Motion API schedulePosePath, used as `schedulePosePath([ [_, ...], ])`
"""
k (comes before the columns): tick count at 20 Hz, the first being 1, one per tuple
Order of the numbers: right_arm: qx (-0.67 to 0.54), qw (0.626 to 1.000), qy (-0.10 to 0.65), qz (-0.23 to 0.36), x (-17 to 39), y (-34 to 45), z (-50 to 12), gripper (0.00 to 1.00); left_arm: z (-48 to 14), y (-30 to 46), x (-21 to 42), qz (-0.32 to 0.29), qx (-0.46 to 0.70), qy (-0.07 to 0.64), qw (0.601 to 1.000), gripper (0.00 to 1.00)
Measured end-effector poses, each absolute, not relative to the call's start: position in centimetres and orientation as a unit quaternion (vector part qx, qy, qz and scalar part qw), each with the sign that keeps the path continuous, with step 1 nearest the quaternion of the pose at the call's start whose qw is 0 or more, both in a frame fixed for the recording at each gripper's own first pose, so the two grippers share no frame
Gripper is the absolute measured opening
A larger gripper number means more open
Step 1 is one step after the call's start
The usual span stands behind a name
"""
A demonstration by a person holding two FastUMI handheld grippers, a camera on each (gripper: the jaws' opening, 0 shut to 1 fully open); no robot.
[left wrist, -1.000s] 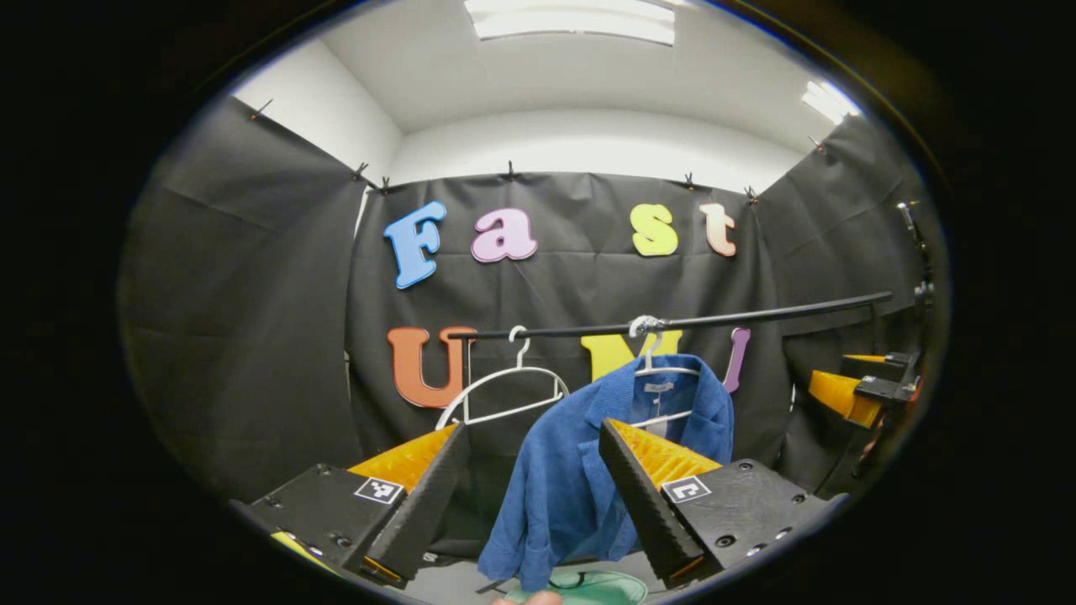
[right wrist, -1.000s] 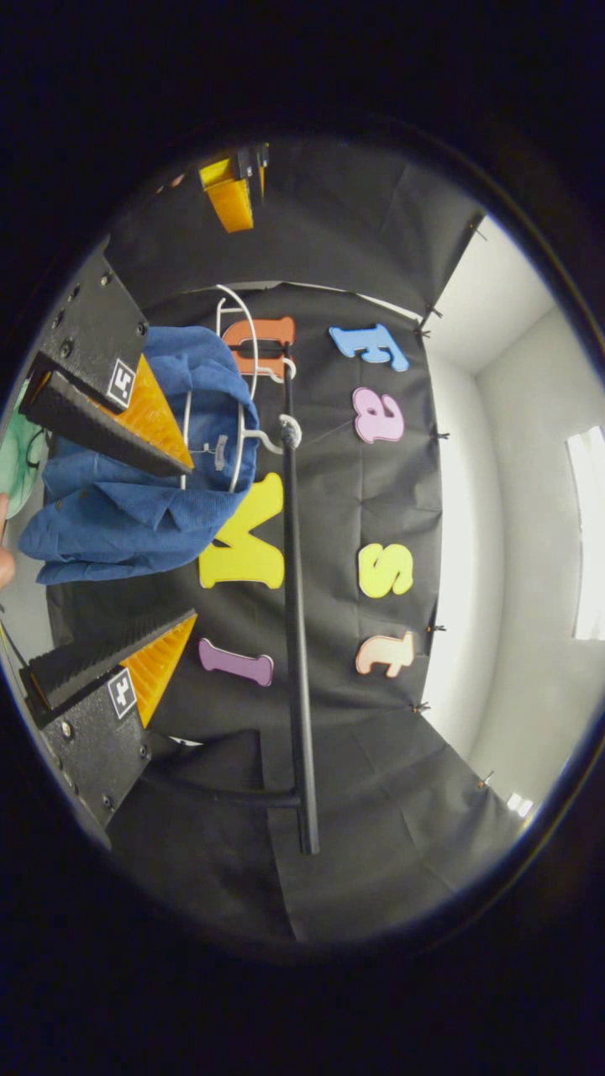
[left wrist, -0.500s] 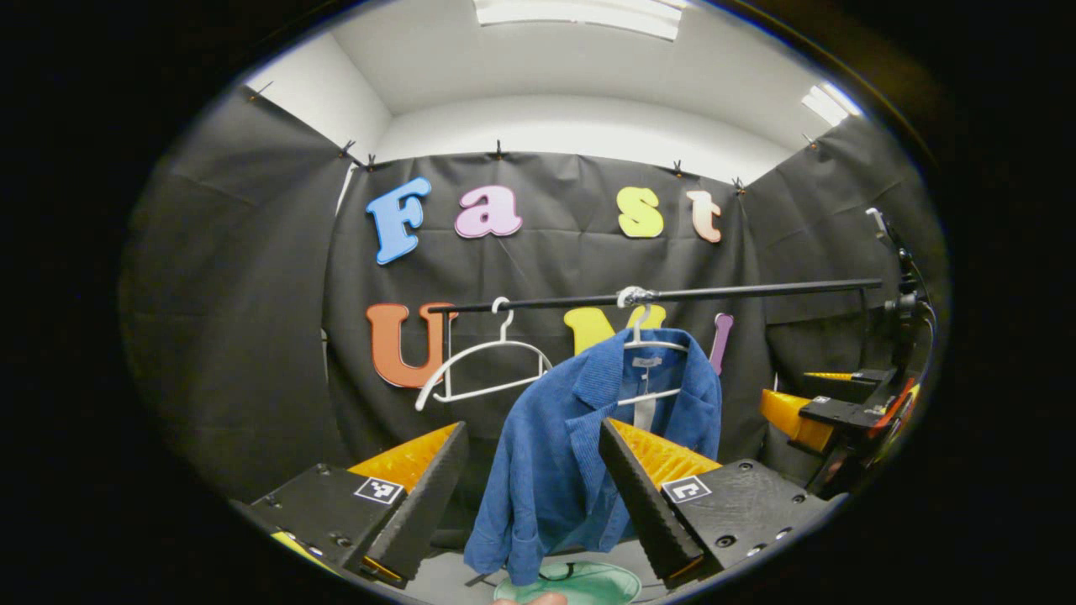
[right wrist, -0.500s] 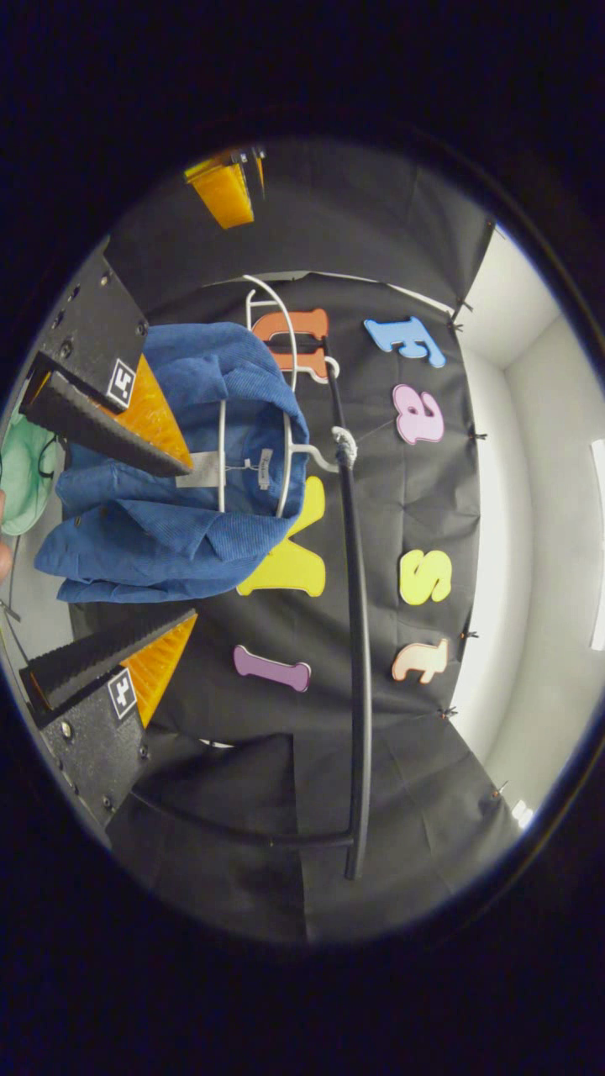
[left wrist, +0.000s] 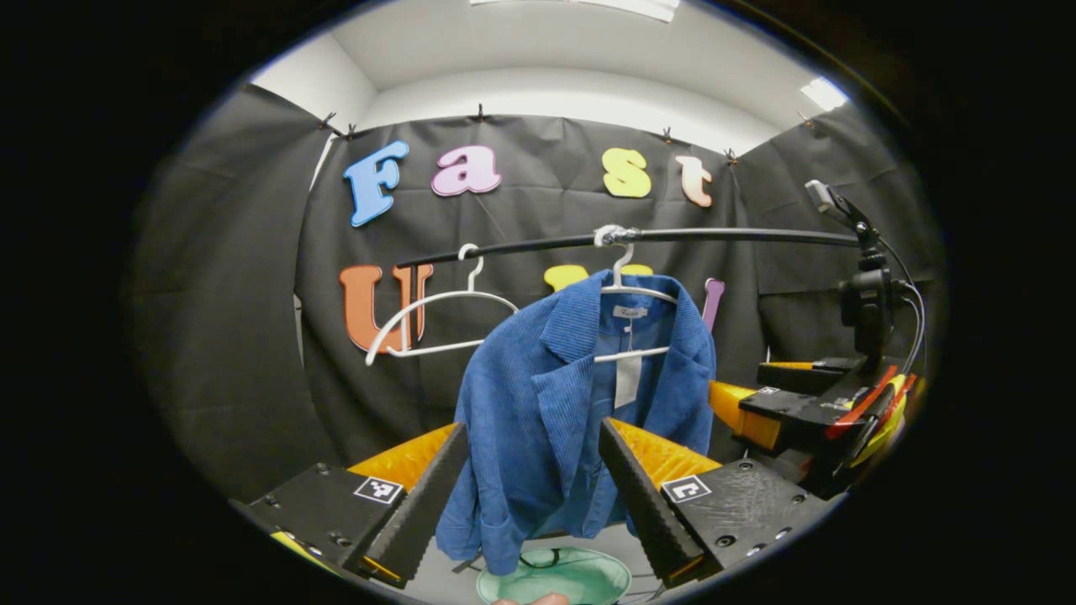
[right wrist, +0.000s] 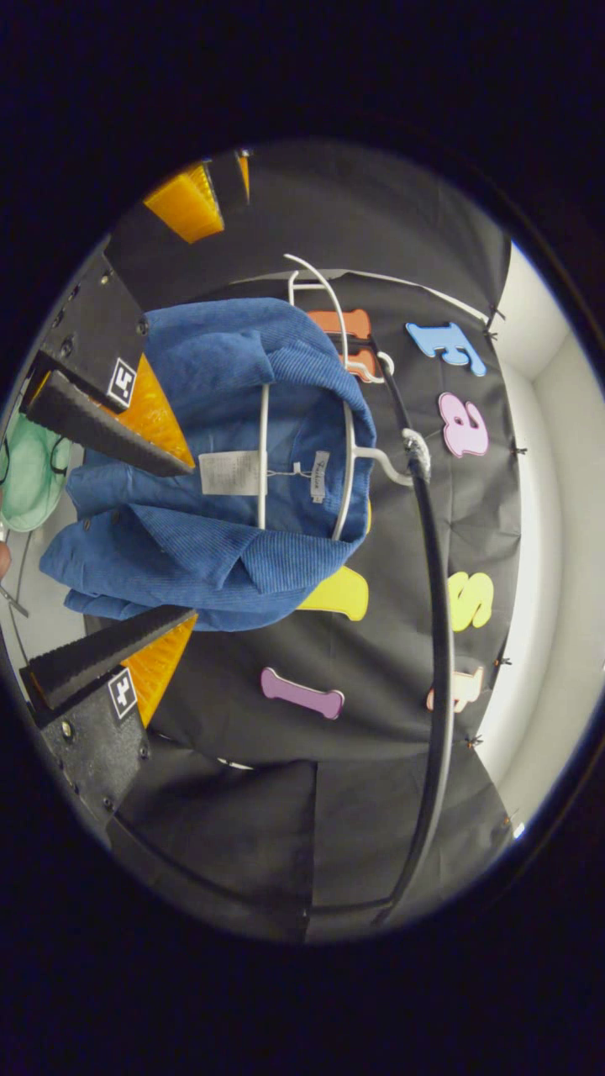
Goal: Grasp the clothes on the hanger with both hands and then place them into the laundry hamper below.
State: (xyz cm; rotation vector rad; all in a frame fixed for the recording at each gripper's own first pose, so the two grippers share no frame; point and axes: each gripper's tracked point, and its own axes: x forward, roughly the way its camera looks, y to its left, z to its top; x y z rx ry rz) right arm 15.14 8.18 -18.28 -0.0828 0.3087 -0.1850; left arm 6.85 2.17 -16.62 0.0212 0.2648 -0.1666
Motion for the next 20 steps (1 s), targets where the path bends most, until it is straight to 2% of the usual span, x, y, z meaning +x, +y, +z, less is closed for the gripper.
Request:
schedulePosePath([
  [1,-0.039,0.982,0.162,-0.087,16.3,7.6,-19.1,0.98,-17.4,1.7,7.6,-0.076,0.010,0.137,0.988,0.96],
  [3,-0.036,0.982,0.169,-0.081,18.8,6.8,-20.1,0.98,-19.2,0.7,8.9,-0.066,0.004,0.152,0.986,1.00],
  [5,-0.036,0.980,0.181,-0.076,20.7,6.1,-21.2,0.98,-21.1,-0.2,10.4,-0.059,-0.005,0.169,0.984,0.96],
  [7,-0.035,0.979,0.189,-0.073,22.4,5.4,-22.2,0.98,-22.3,-0.9,11.8,-0.051,-0.011,0.177,0.983,1.00],
  [8,-0.036,0.978,0.191,-0.072,23.1,5.1,-22.7,0.97,-23.0,-1.2,12.4,-0.047,-0.012,0.183,0.982,0.96],
  [13,-0.028,0.977,0.202,-0.063,25.7,3.8,-24.8,0.97,-25.8,-1.4,15.8,-0.025,-0.003,0.197,0.980,1.00],
  [14,-0.027,0.977,0.201,-0.061,26.1,3.8,-25.1,0.97,-26.1,-1.3,16.3,-0.021,-0.002,0.198,0.980,0.96],
  [16,-0.025,0.979,0.197,-0.054,26.6,4.0,-25.0,0.98,-26.4,-1.2,17.2,-0.014,-0.001,0.195,0.981,0.96],
  [17,-0.022,0.979,0.196,-0.050,26.9,4.1,-25.0,0.98,-26.6,-1.0,17.7,-0.010,-0.001,0.194,0.981,0.91],
  [18,-0.021,0.979,0.195,-0.049,27.0,4.2,-25.0,0.97,-26.7,-0.9,18.0,-0.007,-0.001,0.192,0.981,1.00],
  [20,-0.019,0.980,0.192,-0.049,27.3,4.1,-25.1,0.97,-26.9,-0.8,18.7,0.000,0.000,0.187,0.982,1.00],
])
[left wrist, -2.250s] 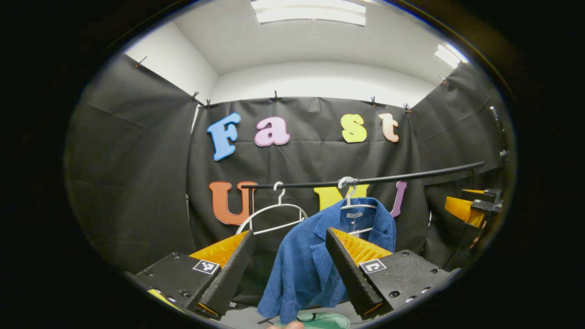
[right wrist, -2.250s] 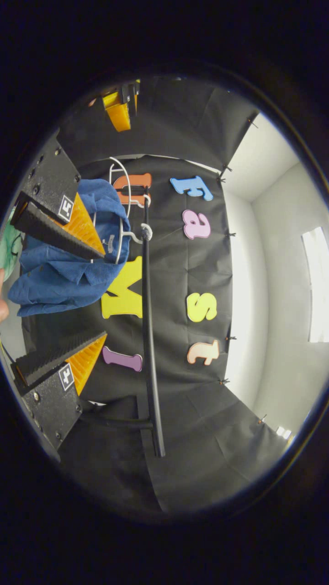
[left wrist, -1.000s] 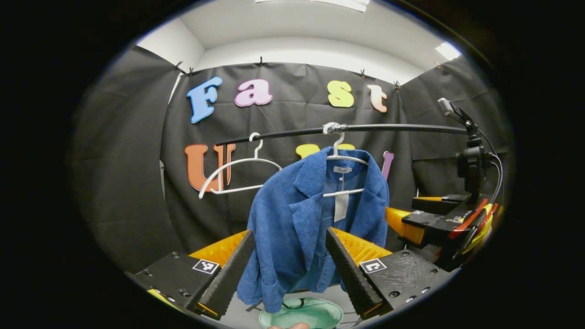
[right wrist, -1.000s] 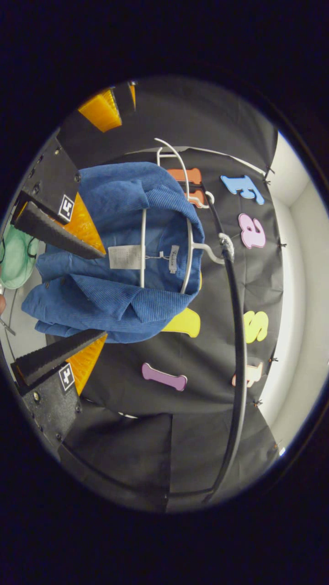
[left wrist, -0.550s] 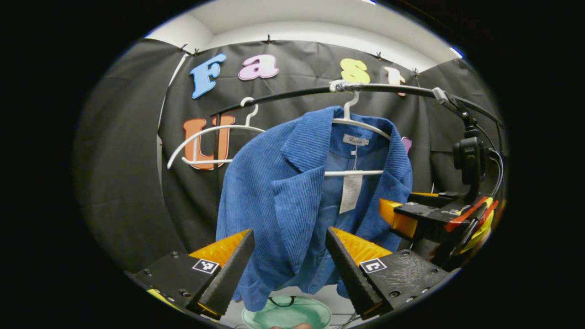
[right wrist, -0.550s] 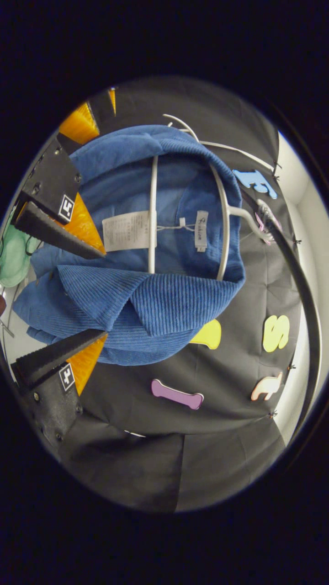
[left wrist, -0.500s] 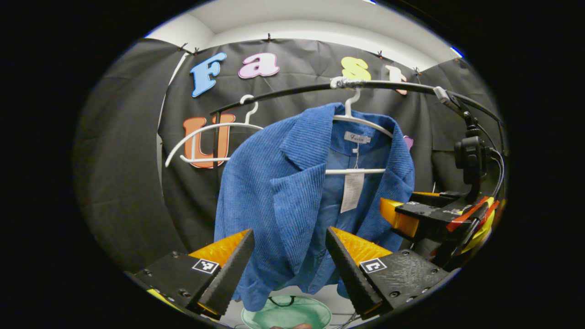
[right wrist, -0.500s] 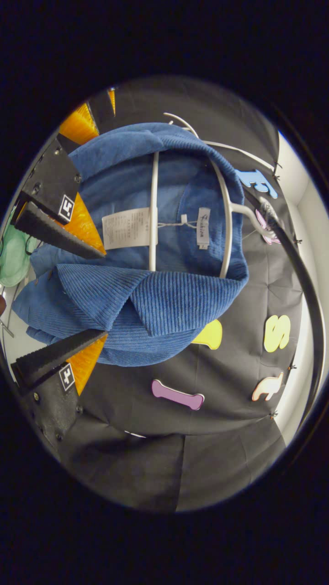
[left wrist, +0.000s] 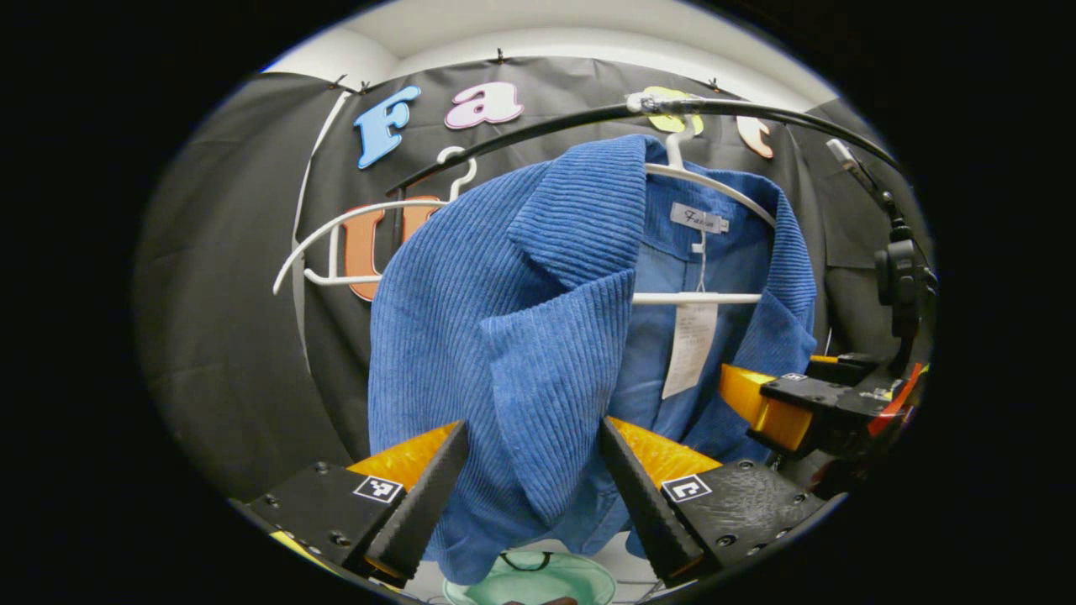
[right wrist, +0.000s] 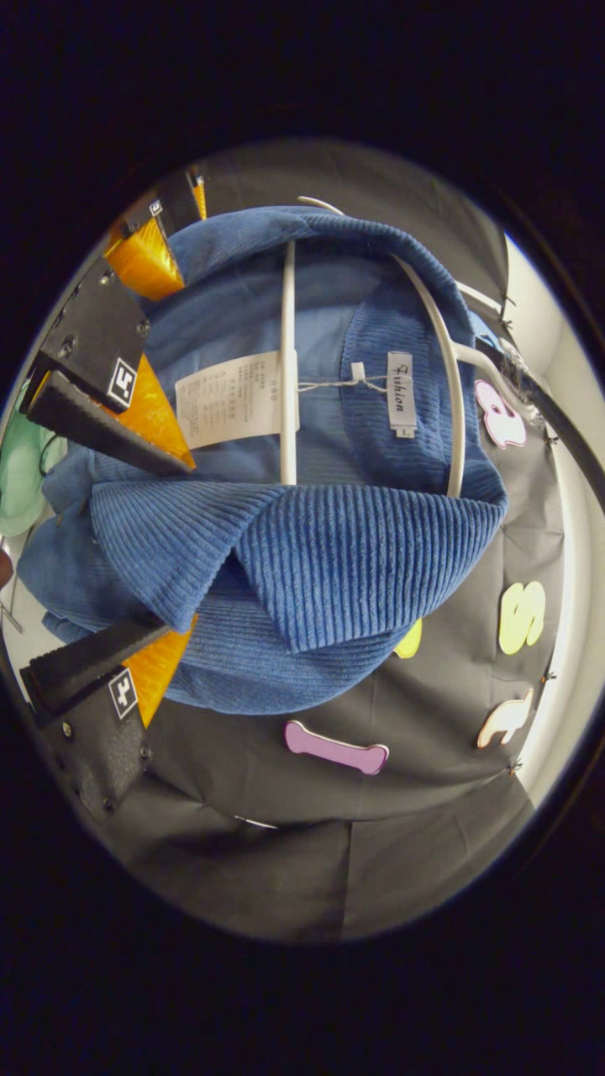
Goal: Grasp the clothes on the hanger with both hands and then place them into the laundry hamper below.
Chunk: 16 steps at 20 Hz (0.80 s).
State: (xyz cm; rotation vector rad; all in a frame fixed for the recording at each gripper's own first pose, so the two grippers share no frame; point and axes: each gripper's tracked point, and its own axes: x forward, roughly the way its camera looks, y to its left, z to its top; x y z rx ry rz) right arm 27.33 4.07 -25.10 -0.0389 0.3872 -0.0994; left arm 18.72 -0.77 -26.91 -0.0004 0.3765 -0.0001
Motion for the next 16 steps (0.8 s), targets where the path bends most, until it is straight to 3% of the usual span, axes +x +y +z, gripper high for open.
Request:
schedulePosePath([
  [3,-0.026,0.980,0.191,-0.056,27.8,3.0,-25.1,0.97,-27.3,-0.7,19.6,0.007,0.001,0.185,0.983,0.96],
  [5,-0.016,0.980,0.193,-0.047,27.7,2.9,-24.9,0.94,-26.9,-1.2,20.2,0.003,0.003,0.179,0.984,1.00],
  [8,-0.005,0.980,0.187,-0.067,27.5,1.3,-24.4,0.77,-26.4,-1.1,21.1,0.010,0.010,0.173,0.985,0.72],
  [11,-0.006,0.981,0.177,-0.083,27.1,-0.2,-24.1,0.42,-26.5,-0.9,21.1,0.016,0.006,0.172,0.985,0.44],
  [15,0.034,0.983,0.171,-0.060,26.9,-0.6,-24.0,0.27,-26.0,-0.6,21.3,0.017,-0.013,0.166,0.986,0.07],
  [16,0.053,0.982,0.173,-0.053,26.7,-0.7,-24.3,0.24,-25.8,-0.7,21.1,0.011,-0.017,0.166,0.986,0.10],
])
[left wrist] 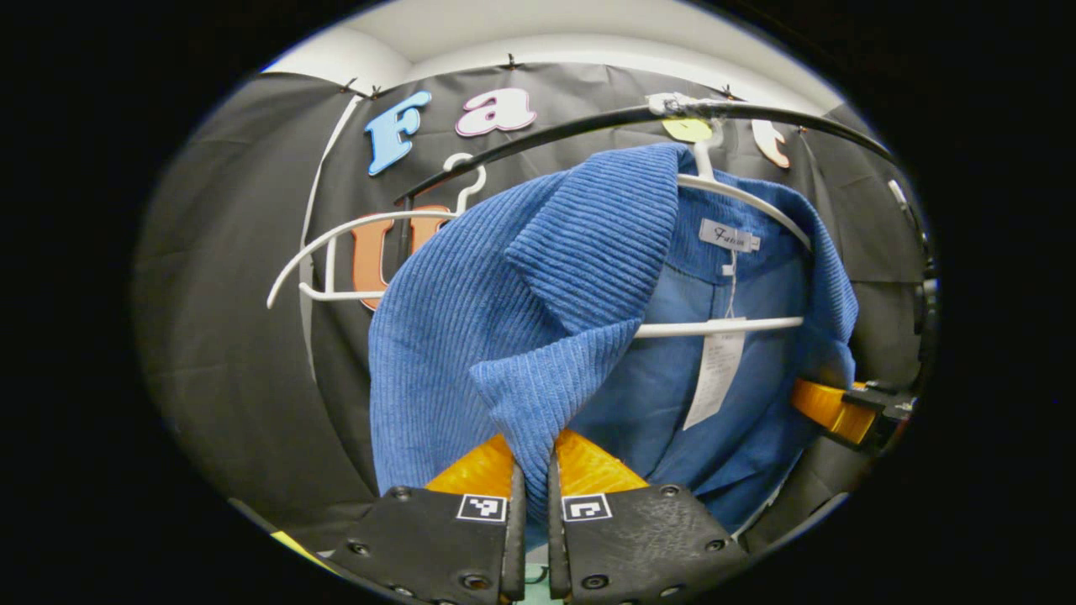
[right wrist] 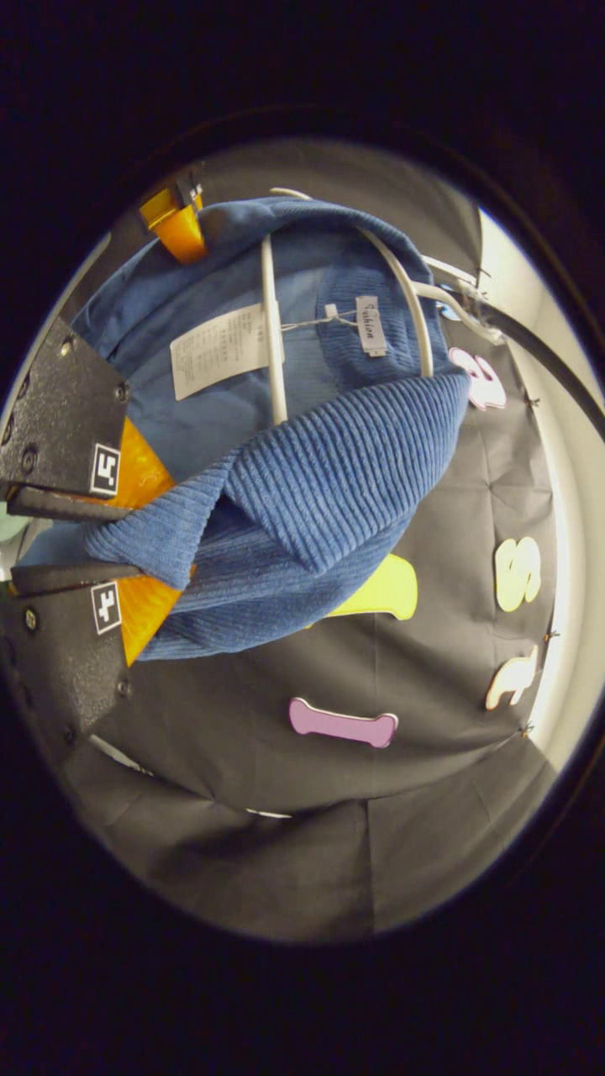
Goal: Grasp the clothes on the hanger with both hands and then place them into the laundry hamper below.
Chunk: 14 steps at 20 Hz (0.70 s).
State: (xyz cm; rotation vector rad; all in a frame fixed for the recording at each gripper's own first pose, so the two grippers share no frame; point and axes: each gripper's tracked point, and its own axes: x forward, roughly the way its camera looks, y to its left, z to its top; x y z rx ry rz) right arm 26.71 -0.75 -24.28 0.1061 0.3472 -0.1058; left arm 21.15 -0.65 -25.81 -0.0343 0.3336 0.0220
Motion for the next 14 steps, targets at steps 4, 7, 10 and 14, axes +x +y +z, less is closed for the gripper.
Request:
schedulePosePath([
  [4,0.133,0.975,0.179,-0.018,26.6,-0.9,-24.2,0.18,-25.6,-1.3,20.4,-0.012,-0.052,0.183,0.982,0.10],
  [7,0.187,0.967,0.175,0.011,26.8,-1.3,-23.4,0.14,-24.5,-1.2,19.8,-0.018,-0.071,0.190,0.979,0.00],
  [10,0.229,0.960,0.158,0.024,26.8,-2.4,-22.0,0.12,-23.7,-0.7,20.3,-0.026,-0.083,0.181,0.980,0.03],
  [14,0.279,0.948,0.139,0.067,26.0,-2.9,-20.0,0.12,-21.5,0.2,20.5,-0.033,-0.091,0.161,0.982,0.03],
])
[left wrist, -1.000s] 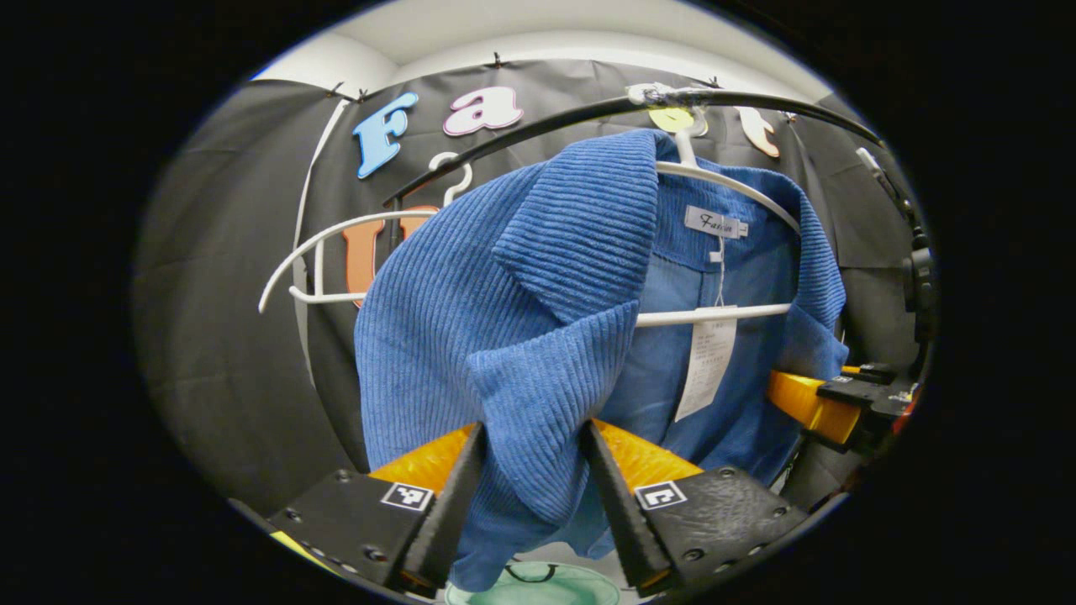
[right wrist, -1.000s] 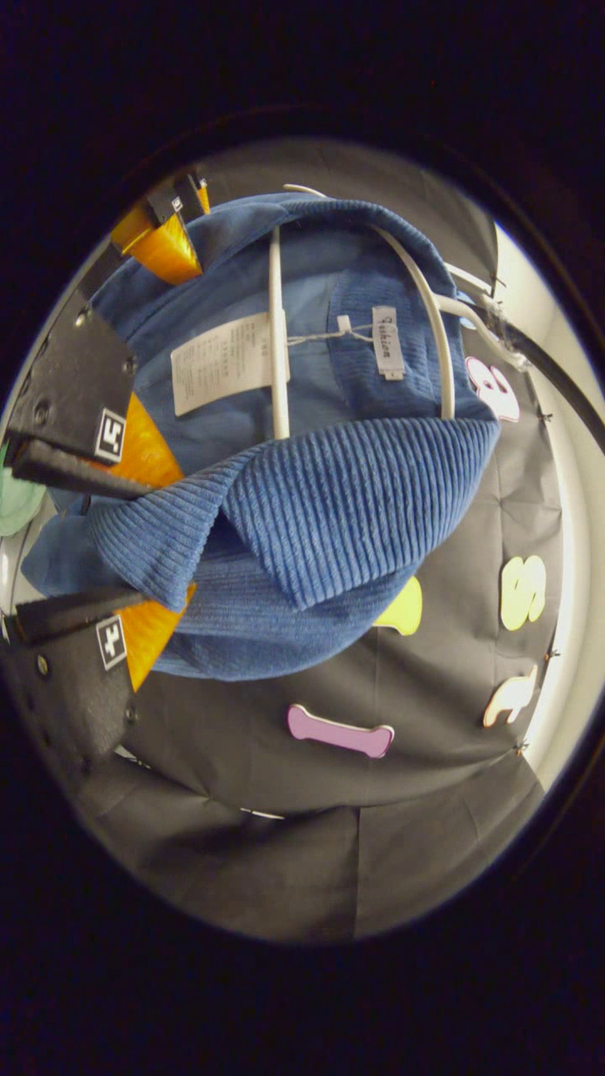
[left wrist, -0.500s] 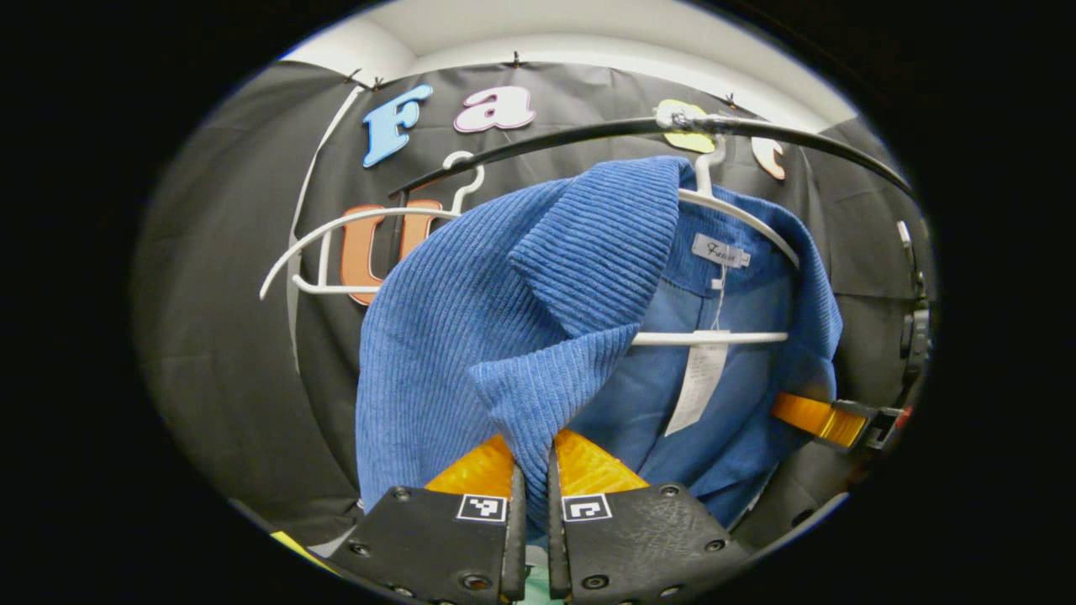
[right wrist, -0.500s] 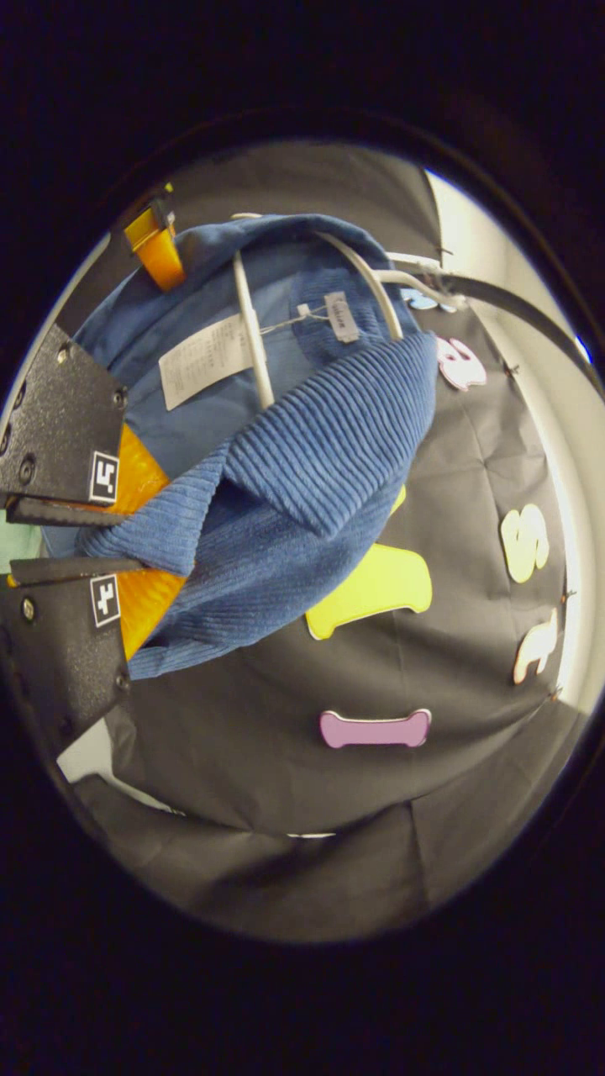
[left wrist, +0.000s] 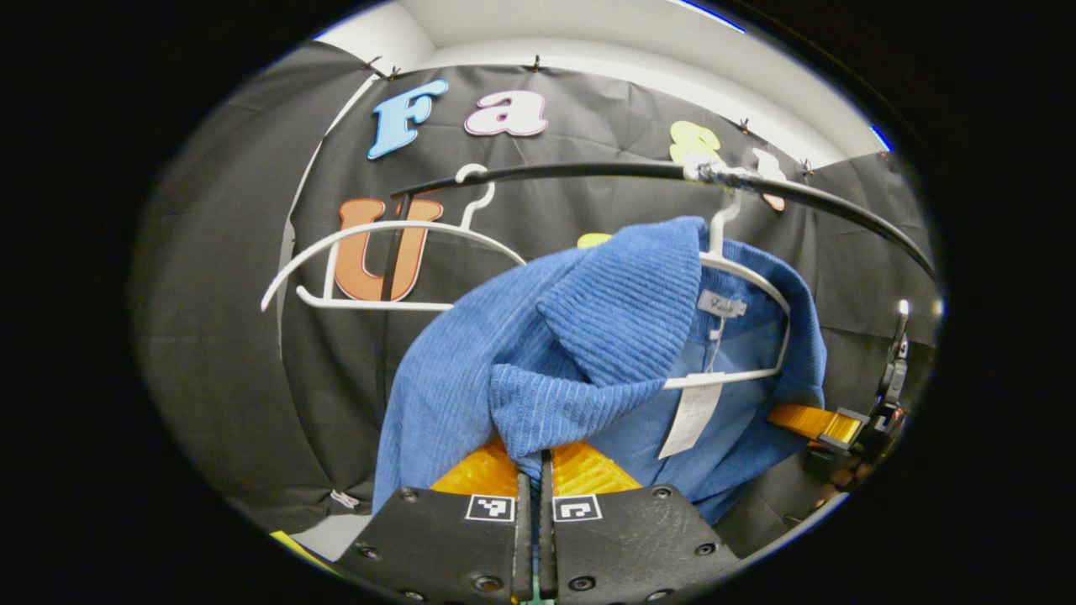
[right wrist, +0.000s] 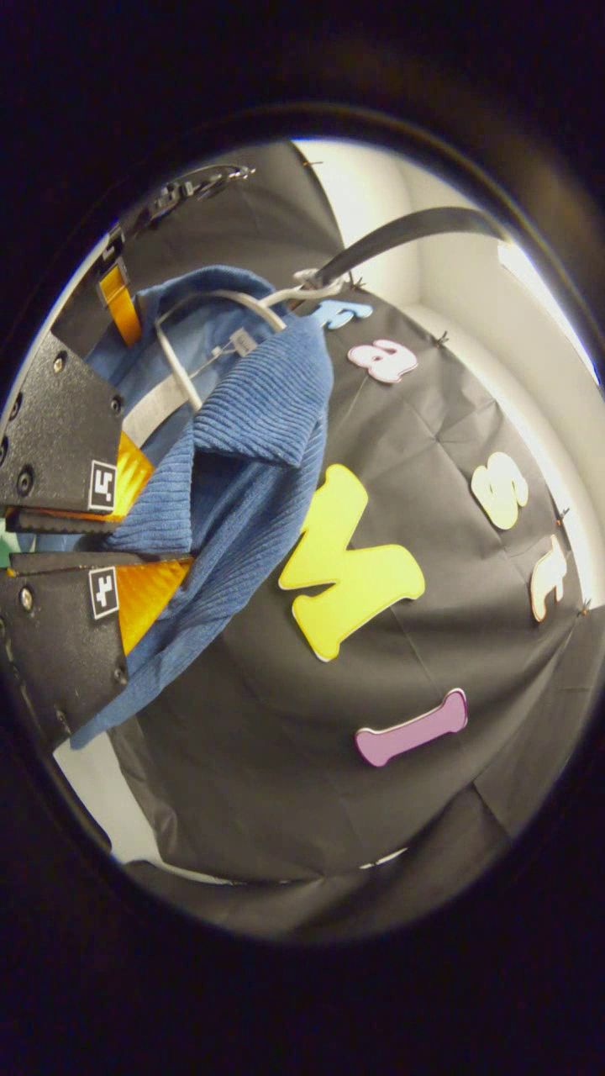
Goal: Grasp the clothes on the hanger with both hands and then place them into the laundry hamper below.
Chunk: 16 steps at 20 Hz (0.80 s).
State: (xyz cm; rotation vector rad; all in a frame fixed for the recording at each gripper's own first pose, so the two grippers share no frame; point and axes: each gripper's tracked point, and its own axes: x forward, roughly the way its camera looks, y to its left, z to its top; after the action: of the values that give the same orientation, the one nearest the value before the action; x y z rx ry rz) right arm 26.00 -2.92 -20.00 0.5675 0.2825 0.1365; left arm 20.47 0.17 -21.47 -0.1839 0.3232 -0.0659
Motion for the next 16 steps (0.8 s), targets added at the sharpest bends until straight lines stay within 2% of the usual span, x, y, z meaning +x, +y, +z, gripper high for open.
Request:
schedulePosePath([
  [1,0.291,0.945,0.134,0.072,25.8,-3.3,-19.6,0.11,-21.1,0.3,20.4,-0.035,-0.100,0.157,0.982,0.07],
  [2,0.306,0.940,0.129,0.077,25.7,-3.5,-19.2,0.11,-20.5,0.6,20.3,-0.036,-0.110,0.152,0.982,0.03],
  [6,0.356,0.915,0.139,0.128,25.4,-3.6,-18.8,0.11,-18.6,2.2,20.0,-0.038,-0.119,0.144,0.982,0.03],
  [7,0.352,0.914,0.152,0.134,25.3,-3.4,-19.2,0.11,-18.3,2.4,20.0,-0.041,-0.117,0.141,0.982,0.07],
  [8,0.349,0.913,0.160,0.135,25.1,-3.2,-19.6,0.11,-18.0,2.7,20.0,-0.042,-0.118,0.138,0.983,0.03],
  [14,0.324,0.911,0.204,0.153,23.4,-2.1,-20.5,0.12,-16.8,4.4,20.2,-0.044,-0.117,0.132,0.983,0.03],
  [15,0.325,0.910,0.203,0.157,23.2,-2.3,-20.3,0.12,-16.8,4.4,20.2,-0.048,-0.124,0.132,0.982,0.07],
  [16,0.334,0.908,0.199,0.156,23.5,-2.7,-20.1,0.12,-16.8,4.3,20.1,-0.053,-0.130,0.136,0.981,0.03],
])
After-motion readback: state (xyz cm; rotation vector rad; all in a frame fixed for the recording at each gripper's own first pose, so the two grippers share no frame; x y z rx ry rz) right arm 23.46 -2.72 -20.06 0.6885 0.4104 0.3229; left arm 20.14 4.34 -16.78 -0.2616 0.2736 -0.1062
